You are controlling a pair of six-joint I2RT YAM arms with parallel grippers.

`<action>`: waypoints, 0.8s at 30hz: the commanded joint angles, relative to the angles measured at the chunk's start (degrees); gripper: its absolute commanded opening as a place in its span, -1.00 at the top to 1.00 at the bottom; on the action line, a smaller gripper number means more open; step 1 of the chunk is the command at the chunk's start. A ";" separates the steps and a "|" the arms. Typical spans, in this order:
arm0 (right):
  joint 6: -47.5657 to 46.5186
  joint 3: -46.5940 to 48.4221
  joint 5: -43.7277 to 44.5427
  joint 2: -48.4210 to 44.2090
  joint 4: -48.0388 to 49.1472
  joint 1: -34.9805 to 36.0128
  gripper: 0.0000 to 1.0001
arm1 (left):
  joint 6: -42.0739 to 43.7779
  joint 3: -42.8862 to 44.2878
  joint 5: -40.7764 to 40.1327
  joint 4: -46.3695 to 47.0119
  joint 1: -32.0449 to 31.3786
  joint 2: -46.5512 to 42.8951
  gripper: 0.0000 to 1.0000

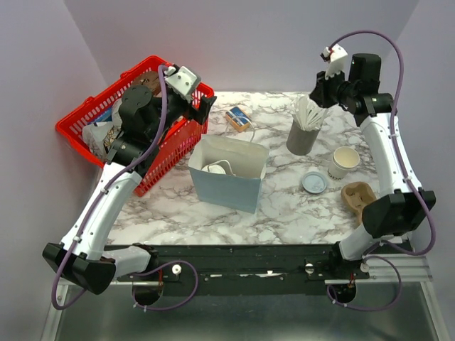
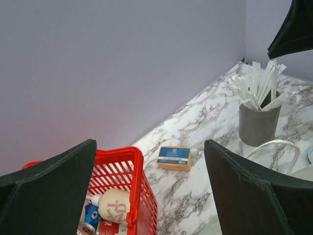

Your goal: Pack the takeout coffee

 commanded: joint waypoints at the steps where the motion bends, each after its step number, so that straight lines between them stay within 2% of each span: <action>1: 4.35 0.59 8.82 2.86 -0.93 -2.48 0.60 | 0.38 0.90 -0.41 -3.37 0.50 -1.29 -0.97; 3: 5.13 1.99 10.94 4.27 -0.93 -2.49 0.43 | 0.47 1.16 -0.32 -3.99 0.59 -1.20 -0.97; 6: 6.98 3.23 14.98 6.99 -0.67 -2.57 0.07 | 0.47 1.43 -0.23 -4.96 0.68 -1.12 -0.97; 12: 8.21 4.02 20.97 9.11 0.30 -2.92 0.00 | 0.73 0.82 -0.15 -6.19 0.68 -2.08 -0.97; 24: 8.92 0.60 20.97 9.02 0.12 -4.59 -0.01 | 0.73 0.29 0.56 -6.02 0.86 -2.26 -0.97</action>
